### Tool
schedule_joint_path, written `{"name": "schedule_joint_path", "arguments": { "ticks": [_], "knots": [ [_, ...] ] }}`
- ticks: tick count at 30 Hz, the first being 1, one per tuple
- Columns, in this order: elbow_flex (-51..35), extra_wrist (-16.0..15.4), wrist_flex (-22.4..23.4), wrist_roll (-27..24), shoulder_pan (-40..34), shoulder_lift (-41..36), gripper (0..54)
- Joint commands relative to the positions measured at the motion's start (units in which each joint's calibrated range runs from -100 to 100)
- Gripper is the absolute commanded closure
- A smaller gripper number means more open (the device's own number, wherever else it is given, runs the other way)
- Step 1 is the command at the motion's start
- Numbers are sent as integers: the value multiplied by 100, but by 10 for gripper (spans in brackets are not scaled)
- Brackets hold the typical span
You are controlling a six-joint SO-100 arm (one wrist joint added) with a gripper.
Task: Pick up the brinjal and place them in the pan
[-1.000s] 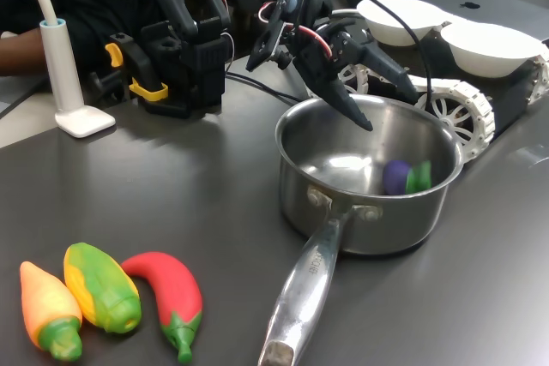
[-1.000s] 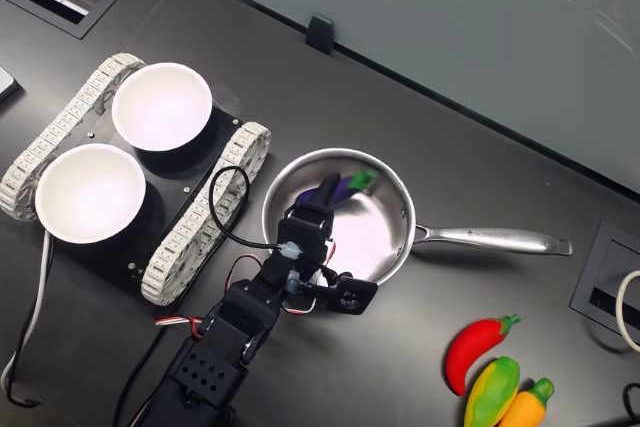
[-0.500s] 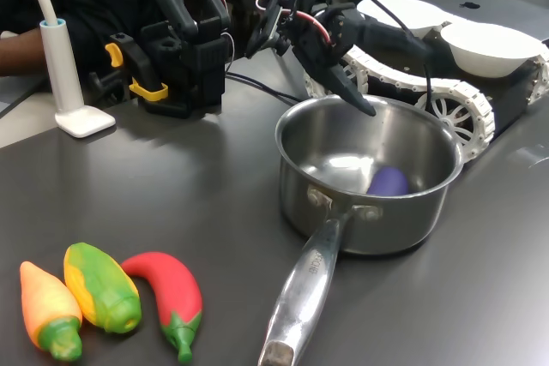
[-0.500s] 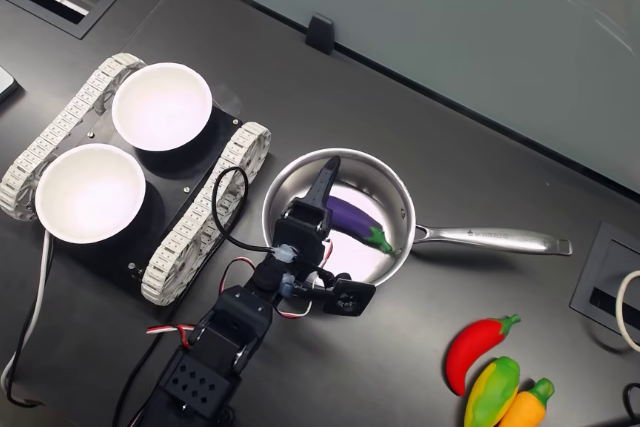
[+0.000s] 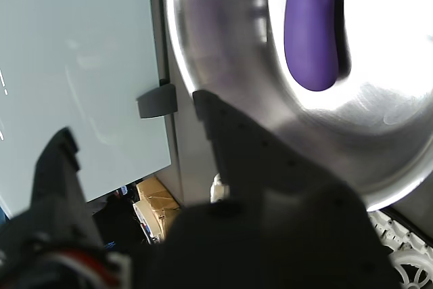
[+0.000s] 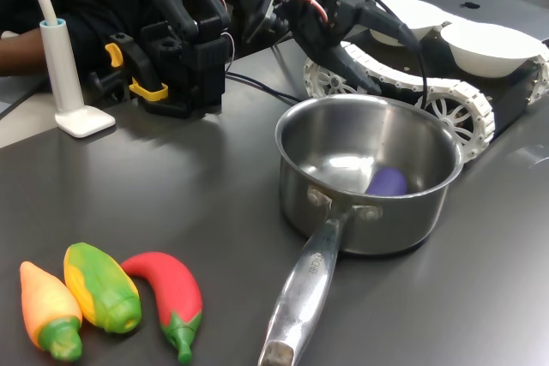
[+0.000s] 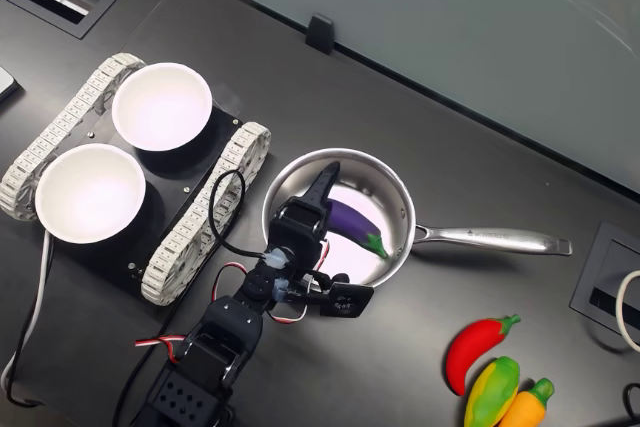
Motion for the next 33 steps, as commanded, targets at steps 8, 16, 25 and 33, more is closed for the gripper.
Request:
{"name": "schedule_joint_path", "arguments": {
  "ticks": [8, 16, 25, 33],
  "knots": [
    [-49, 37, 238, -151, 188, -1028, 471],
    [187, 29, 383, -200, 73, -1804, 504],
    [14, 20, 1014, -278, -133, -2613, 536],
    [-368, 20, 1842, -337, -340, -3196, 536]
  ]
}}
